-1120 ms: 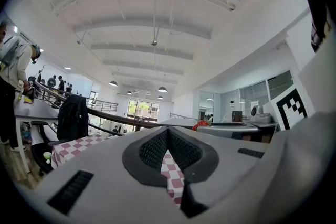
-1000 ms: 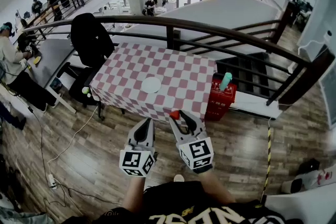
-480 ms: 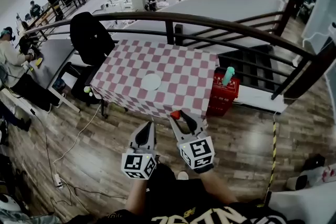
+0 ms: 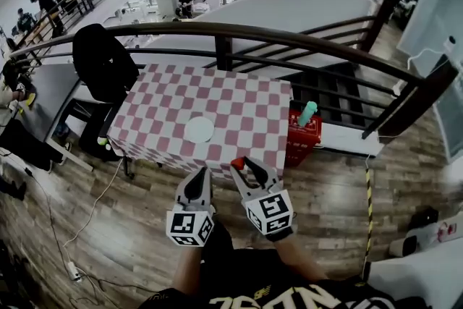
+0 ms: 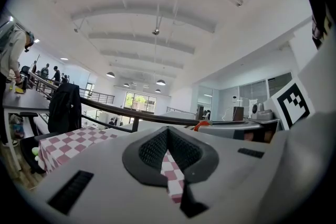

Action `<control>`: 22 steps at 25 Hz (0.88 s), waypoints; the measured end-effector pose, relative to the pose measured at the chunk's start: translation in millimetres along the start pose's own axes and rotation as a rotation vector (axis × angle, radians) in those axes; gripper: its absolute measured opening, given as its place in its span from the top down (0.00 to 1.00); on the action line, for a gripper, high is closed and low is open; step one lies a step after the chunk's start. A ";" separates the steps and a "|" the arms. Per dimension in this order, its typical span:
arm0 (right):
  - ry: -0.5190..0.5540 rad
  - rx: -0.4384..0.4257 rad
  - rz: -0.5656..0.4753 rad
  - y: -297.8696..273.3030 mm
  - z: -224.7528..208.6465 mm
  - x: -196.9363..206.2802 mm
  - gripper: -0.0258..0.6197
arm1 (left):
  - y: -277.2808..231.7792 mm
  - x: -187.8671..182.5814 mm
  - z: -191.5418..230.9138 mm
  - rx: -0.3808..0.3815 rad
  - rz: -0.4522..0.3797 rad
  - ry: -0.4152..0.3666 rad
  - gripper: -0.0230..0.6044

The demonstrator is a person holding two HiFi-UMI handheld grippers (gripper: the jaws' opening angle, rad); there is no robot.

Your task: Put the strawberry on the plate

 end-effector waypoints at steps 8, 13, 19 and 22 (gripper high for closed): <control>0.083 -0.003 -0.014 -126.7 13.3 -50.3 0.72 | -61.6 -45.9 129.8 -0.025 -0.033 -0.002 0.95; 0.099 0.014 0.023 -189.8 18.5 -50.4 0.72 | -71.7 -56.0 186.6 -0.028 -0.055 0.075 0.95; 0.132 0.024 0.116 -234.7 28.6 -24.2 0.72 | -91.3 -28.0 228.1 -0.016 0.009 0.127 0.95; 0.133 0.032 0.170 -249.4 20.3 -7.1 0.72 | -105.6 -12.1 239.5 -0.003 0.042 0.154 0.95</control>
Point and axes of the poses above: the fingertips, and each gripper's own axes: y backward along the fingers, z to its left, x out of its underside, the point moved 3 cm from there along y, backward along the fingers, and after that the axes turned 1 degree about z, right-handed, at the moved point
